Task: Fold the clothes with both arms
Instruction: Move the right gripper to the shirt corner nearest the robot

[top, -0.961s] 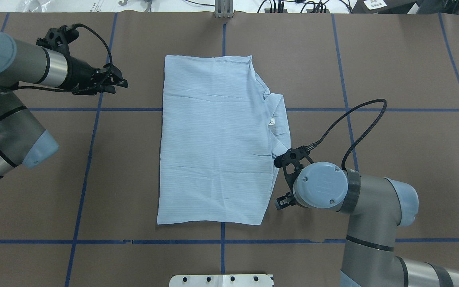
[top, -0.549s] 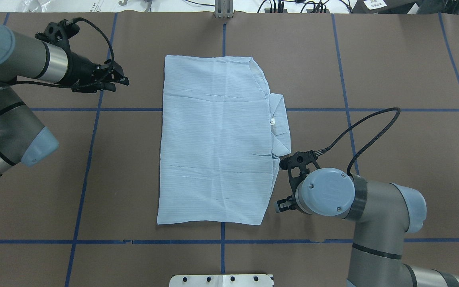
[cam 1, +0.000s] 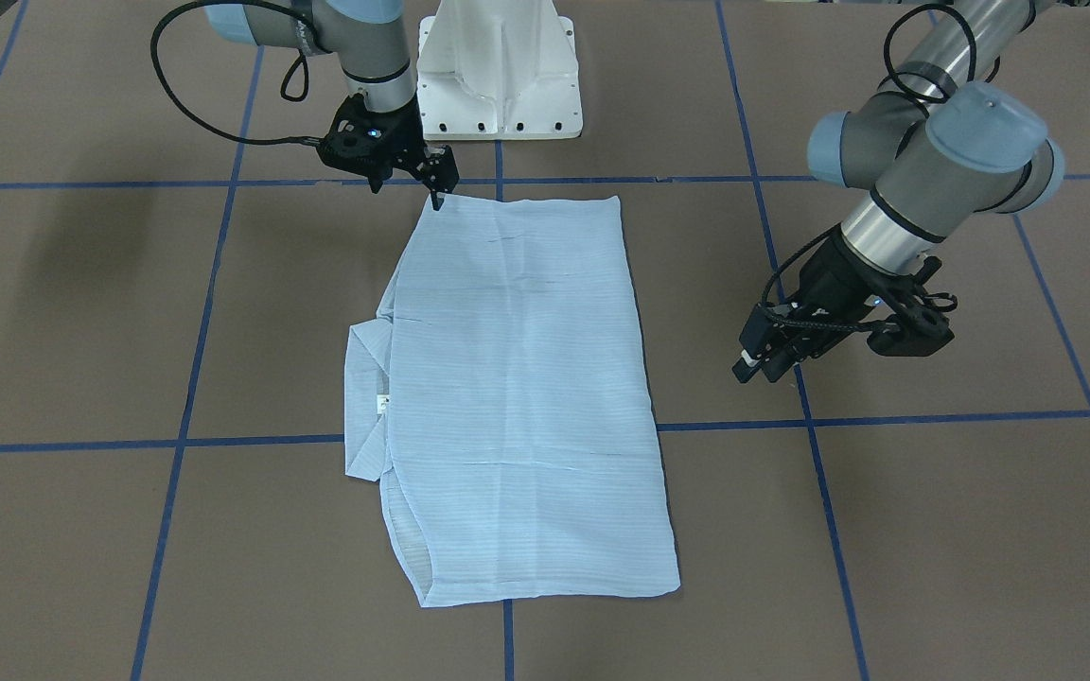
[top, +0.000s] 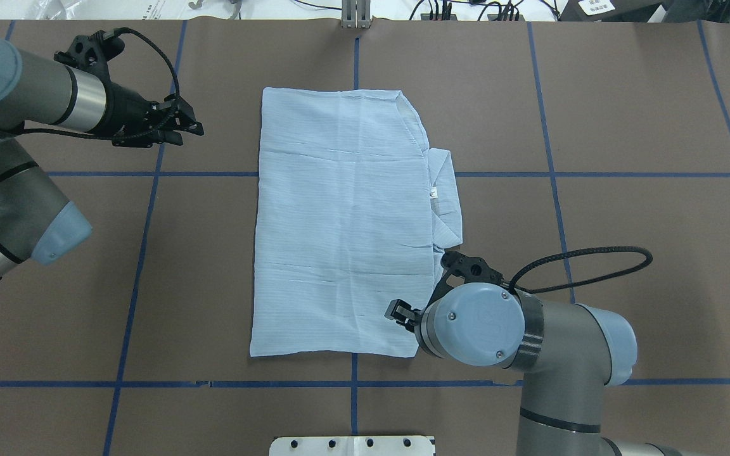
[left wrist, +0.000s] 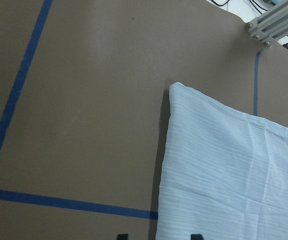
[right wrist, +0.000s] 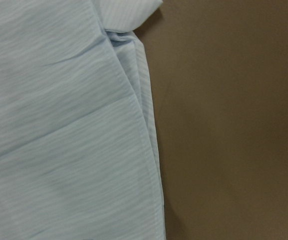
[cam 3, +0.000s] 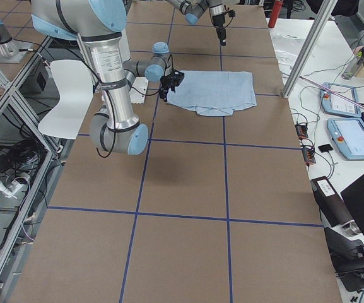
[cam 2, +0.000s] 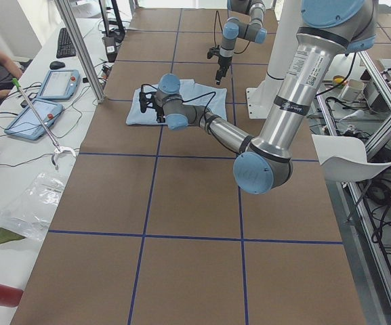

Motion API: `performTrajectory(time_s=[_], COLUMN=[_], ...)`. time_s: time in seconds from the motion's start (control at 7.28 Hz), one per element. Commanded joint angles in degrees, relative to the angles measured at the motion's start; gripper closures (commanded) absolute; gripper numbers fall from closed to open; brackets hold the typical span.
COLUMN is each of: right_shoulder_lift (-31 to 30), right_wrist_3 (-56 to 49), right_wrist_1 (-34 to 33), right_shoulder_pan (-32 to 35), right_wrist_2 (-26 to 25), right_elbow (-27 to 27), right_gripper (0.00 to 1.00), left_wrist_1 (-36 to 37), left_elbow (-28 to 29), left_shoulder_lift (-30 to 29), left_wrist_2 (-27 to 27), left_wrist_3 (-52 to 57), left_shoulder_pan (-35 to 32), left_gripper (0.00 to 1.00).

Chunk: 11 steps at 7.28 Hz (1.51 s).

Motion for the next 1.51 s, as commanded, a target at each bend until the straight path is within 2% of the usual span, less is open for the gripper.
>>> performTrajectory(time_s=[0.0, 0.14, 0.41, 1.37], right_shoulder_lift=[1.0, 1.5, 3.2, 4.2], right_wrist_3=[22.7, 28.1, 31.4, 31.5], right_wrist_1=[0.0, 0.0, 0.1, 0.1], right_shoulder_pan=[-2.5, -2.7, -3.2, -3.7], right_wrist_2=[-5.7, -6.3, -6.3, -6.2], right_elbow=[-0.3, -1.4, -5.1, -6.4], right_gripper=[0.02, 0.04, 0.07, 0.08], left_wrist_1=[0.0, 0.0, 0.0, 0.0], left_elbow=[0.0, -0.1, -0.7, -0.7], left_shoulder_lift=[0.3, 0.3, 0.3, 0.4], left_wrist_2=[0.0, 0.1, 0.1, 0.2], left_wrist_3=[-0.1, -0.1, -0.4, -0.5], left_shoulder_pan=[0.0, 0.0, 0.0, -0.1], left_gripper=[0.49, 0.48, 0.47, 0.47])
